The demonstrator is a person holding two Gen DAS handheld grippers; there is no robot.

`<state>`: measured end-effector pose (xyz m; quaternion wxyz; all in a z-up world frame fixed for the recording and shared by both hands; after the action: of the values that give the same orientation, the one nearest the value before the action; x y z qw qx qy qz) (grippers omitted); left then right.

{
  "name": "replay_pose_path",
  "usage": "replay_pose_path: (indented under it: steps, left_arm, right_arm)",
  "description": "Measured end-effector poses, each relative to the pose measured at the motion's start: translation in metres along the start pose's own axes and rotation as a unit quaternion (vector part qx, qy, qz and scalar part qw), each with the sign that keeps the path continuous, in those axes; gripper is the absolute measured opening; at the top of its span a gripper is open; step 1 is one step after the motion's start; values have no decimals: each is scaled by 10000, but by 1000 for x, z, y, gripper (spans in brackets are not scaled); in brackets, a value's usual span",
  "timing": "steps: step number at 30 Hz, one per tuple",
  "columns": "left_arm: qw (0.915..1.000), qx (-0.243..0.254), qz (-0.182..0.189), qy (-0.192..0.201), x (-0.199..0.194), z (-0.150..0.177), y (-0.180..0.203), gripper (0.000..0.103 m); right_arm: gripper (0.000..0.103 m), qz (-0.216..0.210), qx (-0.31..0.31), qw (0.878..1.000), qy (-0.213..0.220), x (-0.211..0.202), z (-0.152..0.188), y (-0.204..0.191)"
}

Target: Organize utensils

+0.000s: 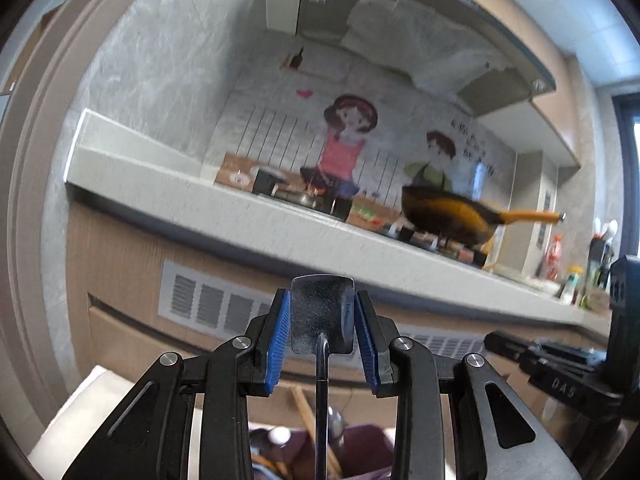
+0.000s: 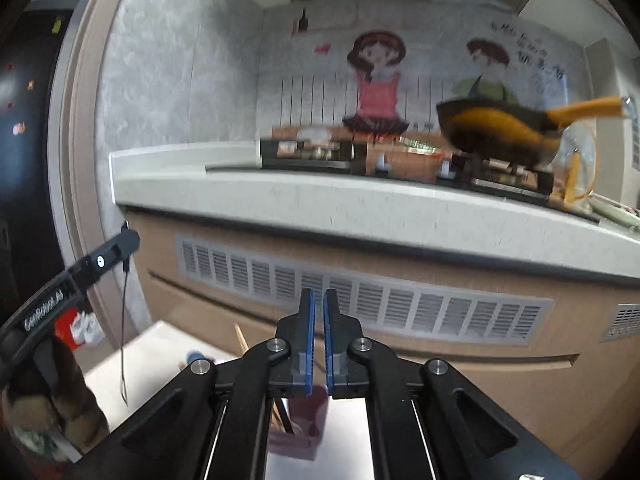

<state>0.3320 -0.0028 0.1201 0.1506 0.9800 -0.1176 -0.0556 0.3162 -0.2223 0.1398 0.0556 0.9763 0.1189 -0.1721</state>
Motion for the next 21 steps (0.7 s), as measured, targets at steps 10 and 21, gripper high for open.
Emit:
replay_pose_path:
  steps: [10,21]
  left_arm:
    - [9995,-39,-83,-298,3,19,-11,33]
    - [9984,-71,-194,-523,7,31,-11,33]
  right_arm:
    - [4,95,68,9991,-399,24,18,11]
    - [4,180,216,9953,-927,47,46,27]
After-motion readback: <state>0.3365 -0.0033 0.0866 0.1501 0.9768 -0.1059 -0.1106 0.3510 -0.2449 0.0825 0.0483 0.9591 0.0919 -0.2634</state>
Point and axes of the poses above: each gripper's, at about its wrist camera, not at the fingertips, and x roughly the way its jaws point, y to its right, z to its underside, the point moved 1 cm from there along x, roughly the way its jaws point
